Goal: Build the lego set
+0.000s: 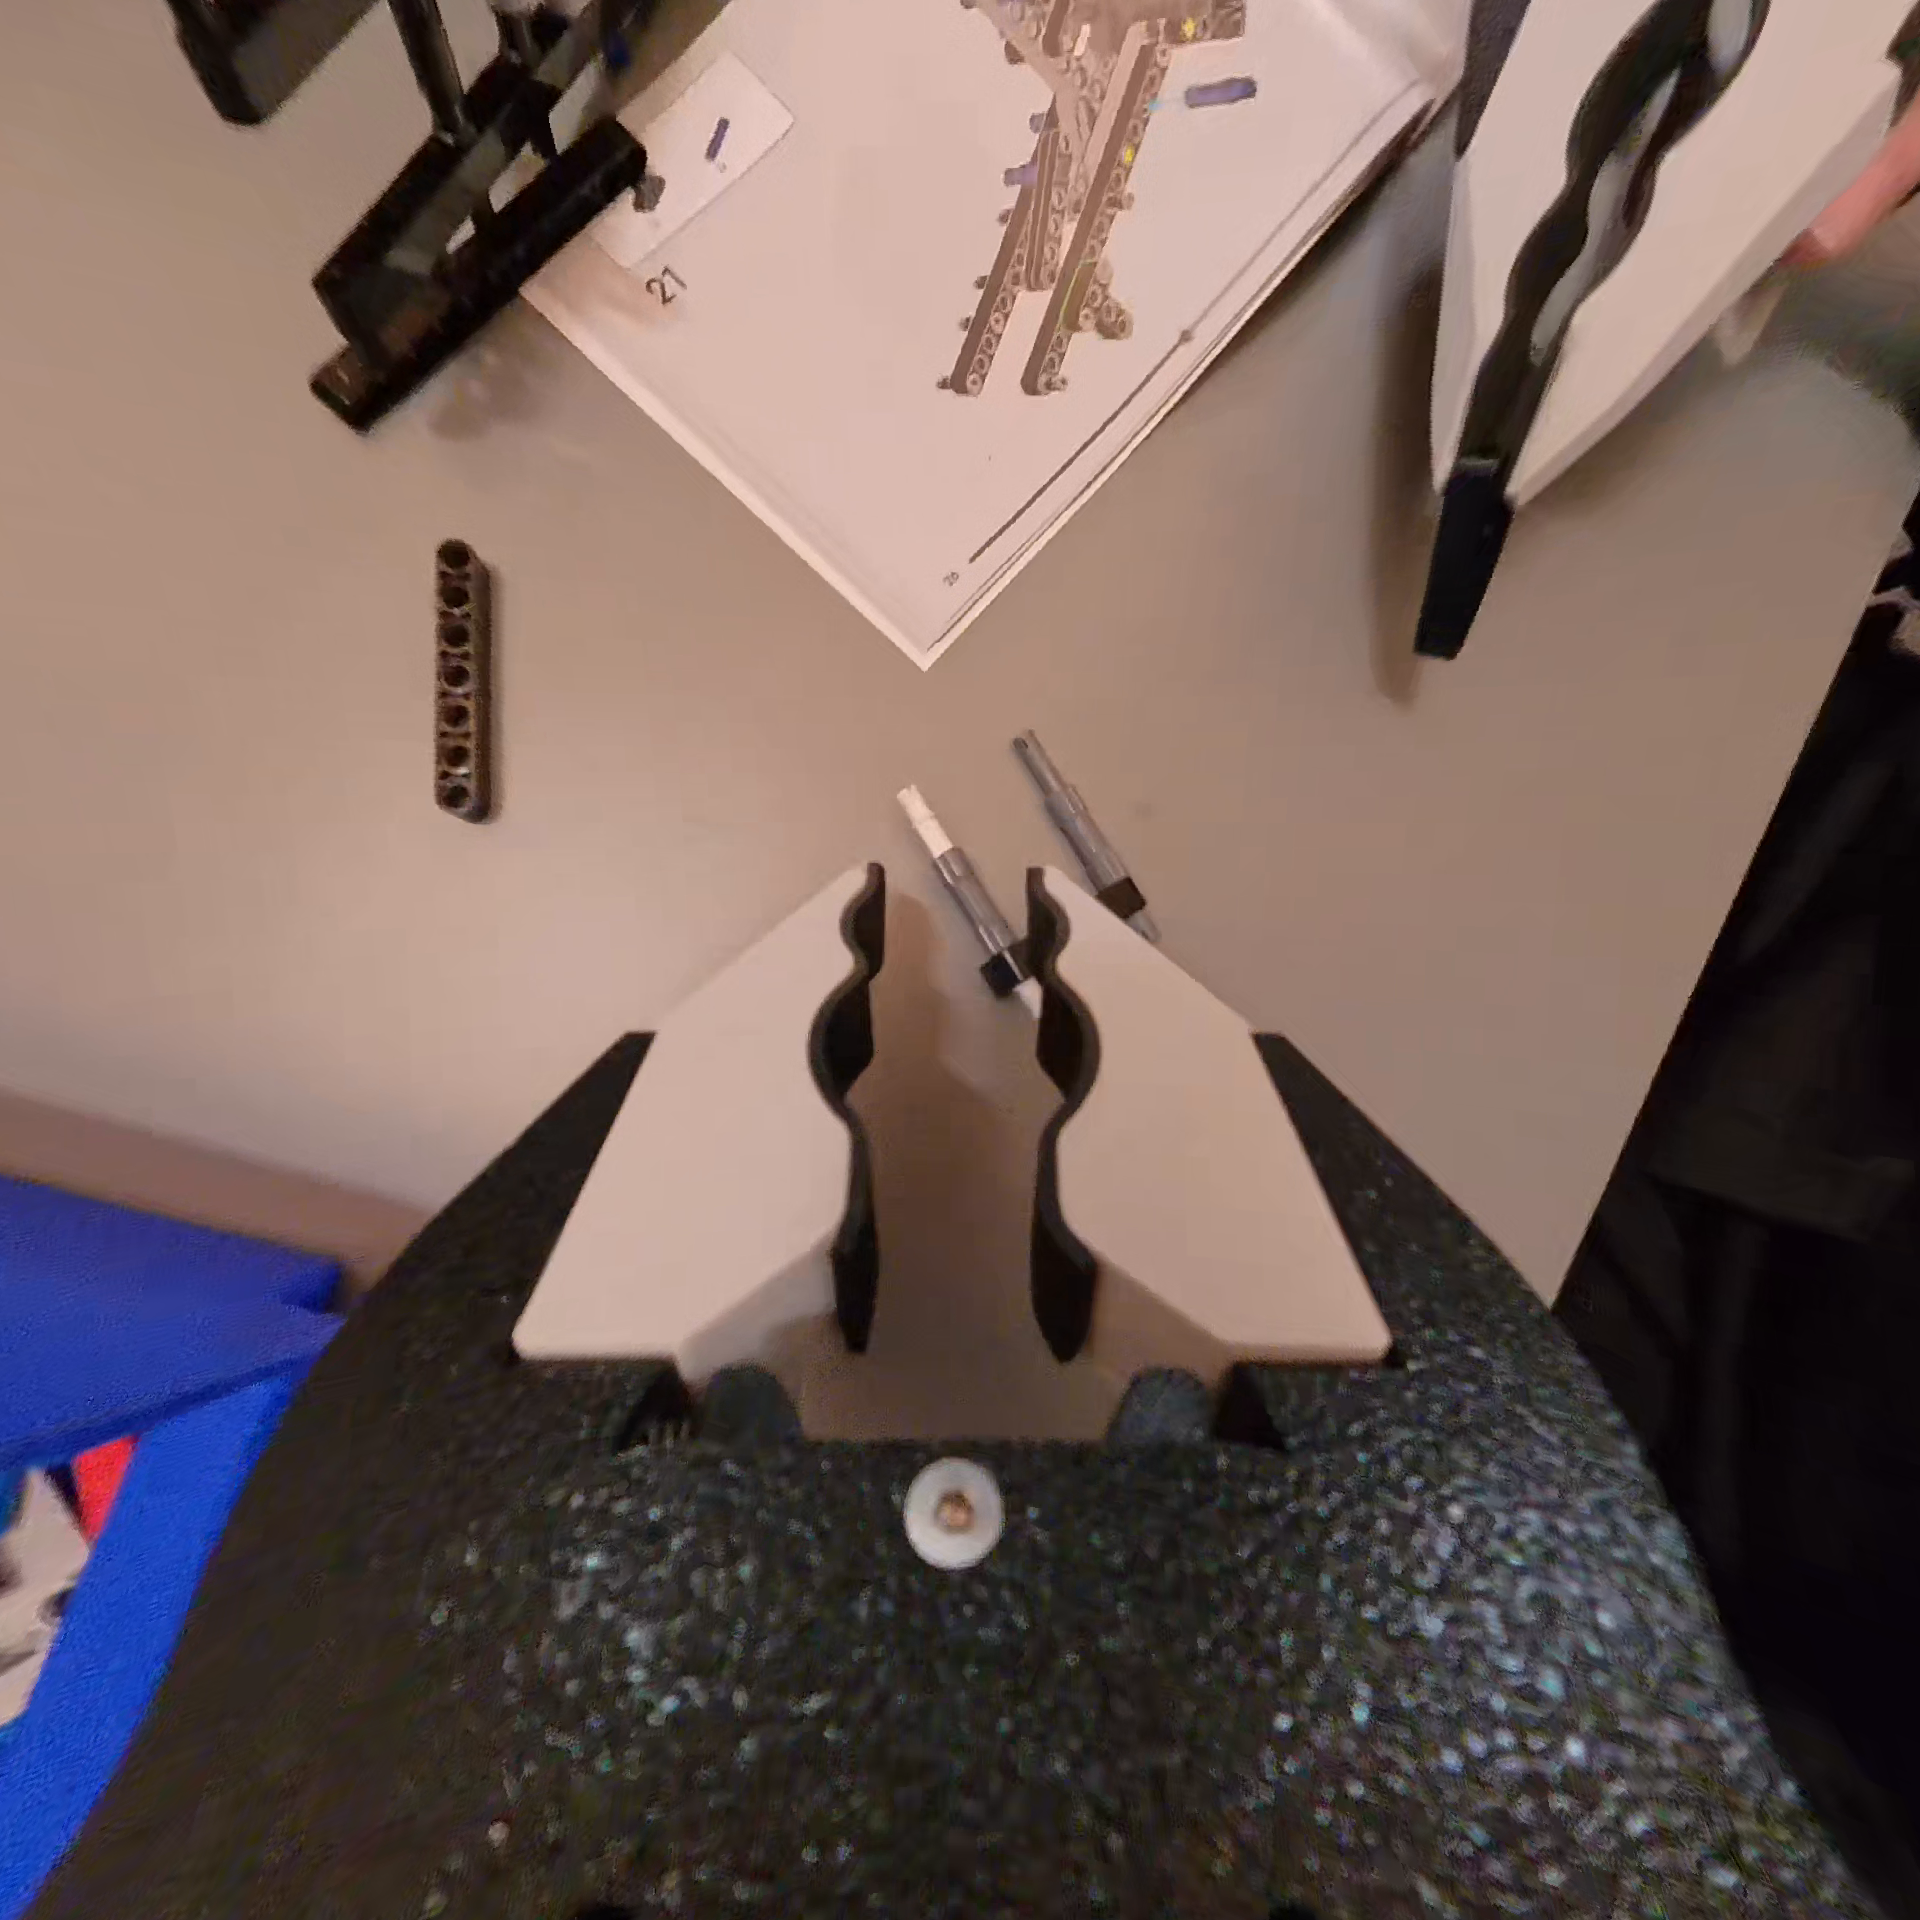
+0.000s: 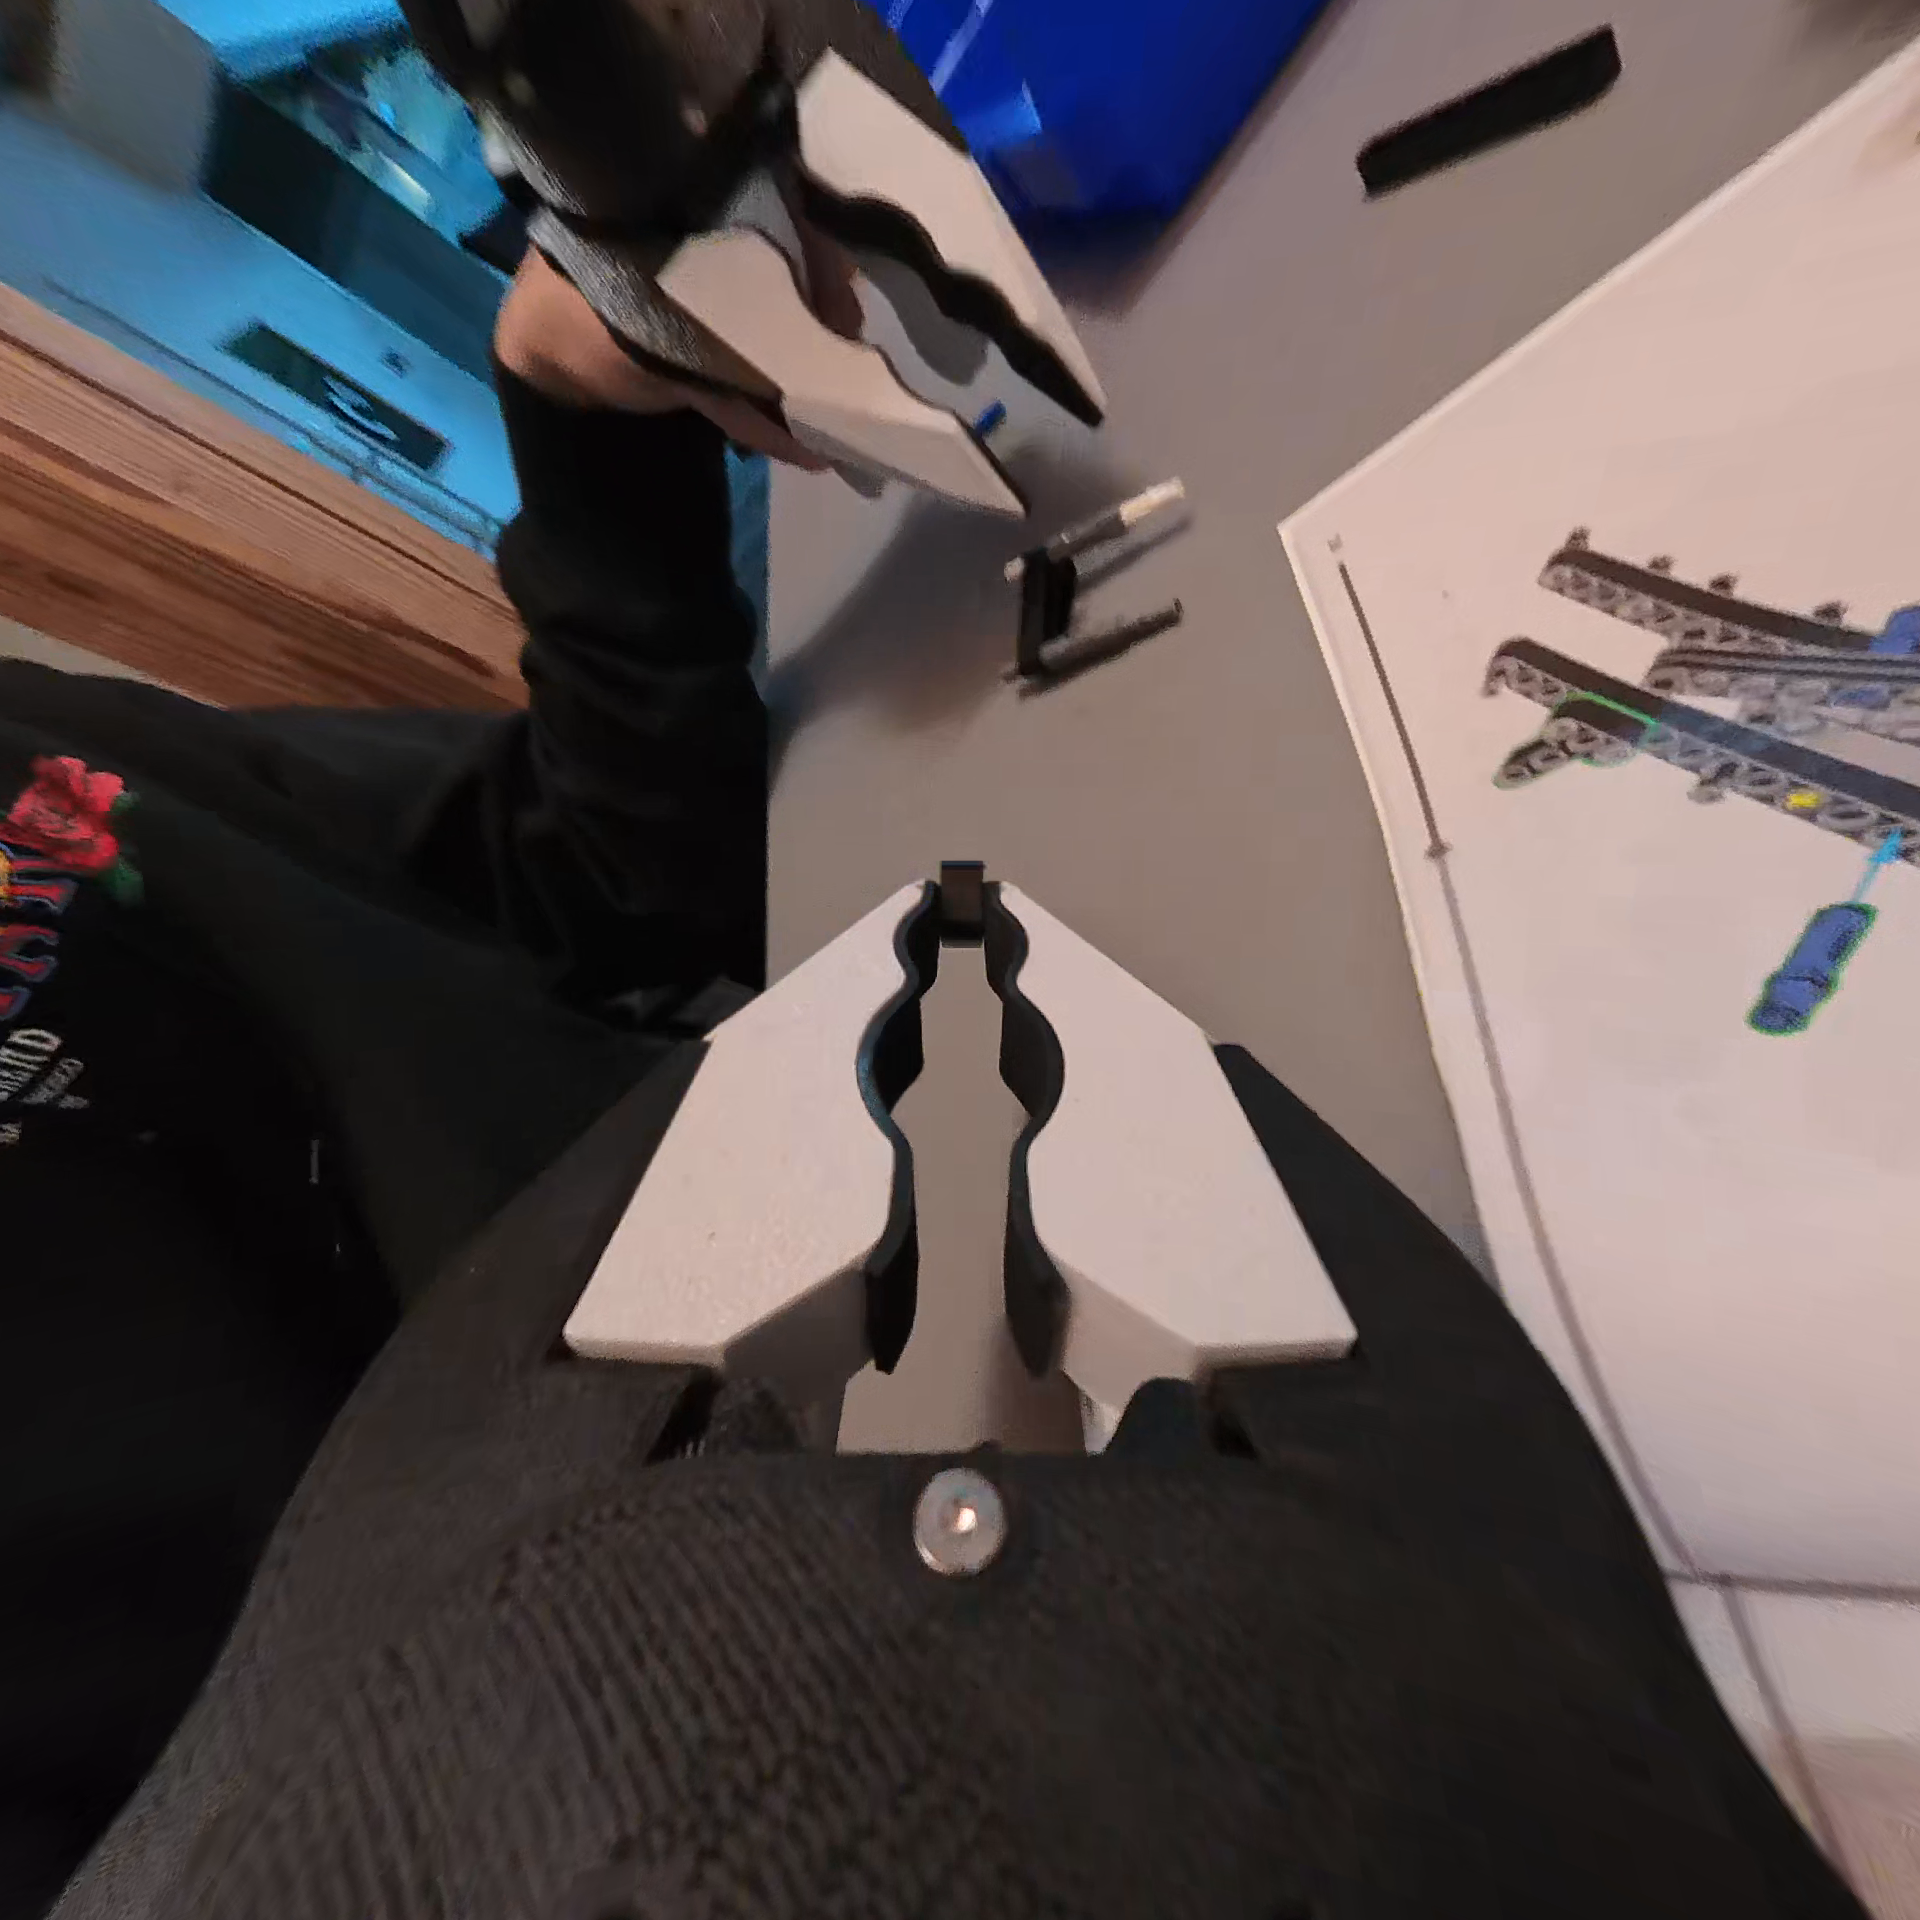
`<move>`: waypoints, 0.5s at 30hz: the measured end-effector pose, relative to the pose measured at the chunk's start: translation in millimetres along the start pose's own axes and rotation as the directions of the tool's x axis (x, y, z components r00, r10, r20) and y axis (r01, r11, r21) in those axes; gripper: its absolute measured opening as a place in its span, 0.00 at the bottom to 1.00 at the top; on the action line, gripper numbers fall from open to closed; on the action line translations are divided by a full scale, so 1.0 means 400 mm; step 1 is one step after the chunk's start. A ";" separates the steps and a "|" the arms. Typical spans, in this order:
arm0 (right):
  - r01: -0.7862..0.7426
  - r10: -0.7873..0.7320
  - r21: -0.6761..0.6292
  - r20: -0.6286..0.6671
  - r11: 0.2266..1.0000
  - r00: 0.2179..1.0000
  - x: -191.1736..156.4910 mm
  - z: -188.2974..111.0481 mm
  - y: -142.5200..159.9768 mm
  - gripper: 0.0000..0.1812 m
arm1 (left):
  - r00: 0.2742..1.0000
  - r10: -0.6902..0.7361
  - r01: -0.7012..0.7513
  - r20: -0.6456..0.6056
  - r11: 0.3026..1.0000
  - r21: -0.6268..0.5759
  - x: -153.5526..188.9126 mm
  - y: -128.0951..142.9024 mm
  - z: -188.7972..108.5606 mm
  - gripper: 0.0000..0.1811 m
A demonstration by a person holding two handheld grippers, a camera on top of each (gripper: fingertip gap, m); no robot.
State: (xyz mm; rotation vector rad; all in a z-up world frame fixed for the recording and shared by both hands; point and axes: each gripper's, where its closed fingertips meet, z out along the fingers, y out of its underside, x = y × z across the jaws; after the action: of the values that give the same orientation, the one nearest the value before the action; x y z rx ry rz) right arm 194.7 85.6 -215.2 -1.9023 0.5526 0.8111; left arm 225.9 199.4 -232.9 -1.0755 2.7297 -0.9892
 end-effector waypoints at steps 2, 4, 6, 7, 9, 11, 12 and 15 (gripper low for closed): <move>0.011 -0.013 -0.063 -0.027 0.998 1.000 0.016 0.003 0.016 0.03 | 0.999 -0.032 0.033 0.007 0.998 -0.046 -0.002 0.013 0.014 0.13; 0.027 -0.032 -0.128 -0.040 0.991 0.999 0.026 0.005 0.032 0.03 | 1.000 -0.012 0.011 -0.014 0.996 -0.083 0.011 0.024 0.024 0.13; 0.058 -0.062 -0.182 -0.015 0.982 0.998 0.020 0.005 0.047 0.03 | 0.999 0.036 -0.035 0.015 0.997 -0.072 0.011 0.009 0.022 0.13; 0.093 -0.094 -0.190 0.004 0.977 0.996 0.013 0.004 0.048 0.03 | 0.996 0.083 -0.083 0.017 0.996 -0.040 0.021 -0.013 0.018 0.14; 0.149 -0.139 -0.150 0.074 0.977 0.988 -0.020 0.003 0.036 0.03 | 0.971 0.222 -0.215 -0.082 0.972 0.091 0.101 -0.071 0.014 0.14; 0.237 -0.226 -0.066 0.139 0.969 0.964 -0.059 0.002 0.013 0.03 | 0.917 0.322 -0.271 -0.237 0.936 0.225 0.205 -0.114 0.007 0.14; 0.288 -0.282 -0.024 0.135 0.957 0.950 -0.069 0.000 0.001 0.03 | 0.889 0.337 -0.263 -0.309 0.930 0.258 0.245 -0.124 0.003 0.14; 0.402 -0.405 0.063 0.045 0.914 0.913 -0.073 -0.011 -0.032 0.03 | 0.863 0.325 -0.226 -0.387 0.933 0.280 0.292 -0.146 0.008 0.15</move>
State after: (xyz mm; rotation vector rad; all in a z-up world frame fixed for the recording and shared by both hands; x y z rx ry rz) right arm 184.6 88.3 -184.7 -1.8518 0.1311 0.5699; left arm 173.0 92.0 -180.5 -0.4451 2.8714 -1.5925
